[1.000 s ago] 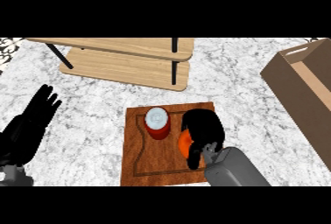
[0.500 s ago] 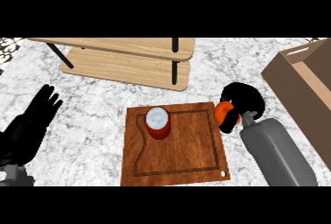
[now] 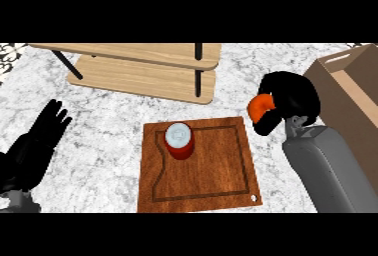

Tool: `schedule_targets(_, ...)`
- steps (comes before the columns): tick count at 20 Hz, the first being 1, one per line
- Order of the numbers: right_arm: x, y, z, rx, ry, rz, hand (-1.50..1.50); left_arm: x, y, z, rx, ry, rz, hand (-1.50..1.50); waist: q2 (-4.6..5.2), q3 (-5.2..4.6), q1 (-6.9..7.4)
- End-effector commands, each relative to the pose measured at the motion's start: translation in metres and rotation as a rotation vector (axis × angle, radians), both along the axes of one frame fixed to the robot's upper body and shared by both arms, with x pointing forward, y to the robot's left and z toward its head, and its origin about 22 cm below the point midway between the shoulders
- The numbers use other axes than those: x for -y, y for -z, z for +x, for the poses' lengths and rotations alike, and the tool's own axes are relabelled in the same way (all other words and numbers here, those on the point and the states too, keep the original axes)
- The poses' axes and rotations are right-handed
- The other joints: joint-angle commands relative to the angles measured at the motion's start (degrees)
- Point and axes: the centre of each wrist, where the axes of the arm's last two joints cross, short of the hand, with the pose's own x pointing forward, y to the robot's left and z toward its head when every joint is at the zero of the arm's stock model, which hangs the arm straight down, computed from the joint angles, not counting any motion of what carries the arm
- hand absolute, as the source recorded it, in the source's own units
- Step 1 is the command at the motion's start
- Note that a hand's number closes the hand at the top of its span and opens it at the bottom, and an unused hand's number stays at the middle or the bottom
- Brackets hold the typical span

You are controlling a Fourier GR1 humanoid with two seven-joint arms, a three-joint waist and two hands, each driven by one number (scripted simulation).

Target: Pick the squash from the cutting board and place it in the cardboard box

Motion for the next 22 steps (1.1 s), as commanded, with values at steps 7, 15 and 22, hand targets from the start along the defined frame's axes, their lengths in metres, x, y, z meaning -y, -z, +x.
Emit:
schedule_targets(7,-0.009,-0.125,-0.030,0.372,0.168,-0.026,1.50,-0.007,-0.022,0.011,0.001,0.000,0.014,0.00,-0.07,-0.02,-0.04)
schedule_targets(15,0.040,-0.146,-0.045,0.466,0.354,-0.043,1.50,-0.021,-0.009,-0.011,0.009,0.025,-0.001,0.00,-0.06,0.00,0.13)
schedule_targets(22,0.098,-0.142,-0.024,0.390,0.384,-0.101,1.50,-0.014,-0.008,-0.001,-0.011,-0.010,0.001,0.00,0.13,0.01,0.07)
